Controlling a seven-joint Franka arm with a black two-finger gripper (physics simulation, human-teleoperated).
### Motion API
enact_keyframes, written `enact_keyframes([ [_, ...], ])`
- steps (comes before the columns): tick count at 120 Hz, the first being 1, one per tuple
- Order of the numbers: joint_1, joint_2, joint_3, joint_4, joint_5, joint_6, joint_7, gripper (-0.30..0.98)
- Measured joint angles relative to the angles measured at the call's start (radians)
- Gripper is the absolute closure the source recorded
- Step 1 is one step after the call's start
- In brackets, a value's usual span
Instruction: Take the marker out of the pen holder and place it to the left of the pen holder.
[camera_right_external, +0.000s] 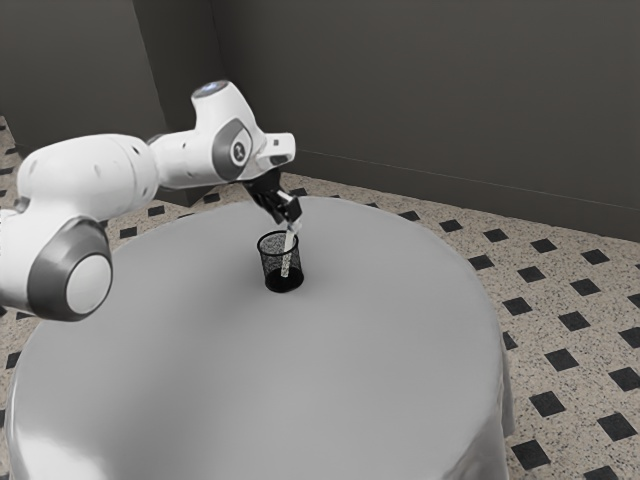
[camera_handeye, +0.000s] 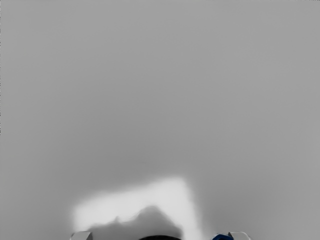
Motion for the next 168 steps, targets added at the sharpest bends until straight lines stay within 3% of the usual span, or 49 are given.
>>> enact_keyframes([
  [75, 0.000, 0.020, 0.000, 0.008, 0.014, 0.040, -0.045, 0.64],
  [168, 0.000, -0.029, 0.005, 0.146, 0.123, -0.241, -0.072, 0.71],
])
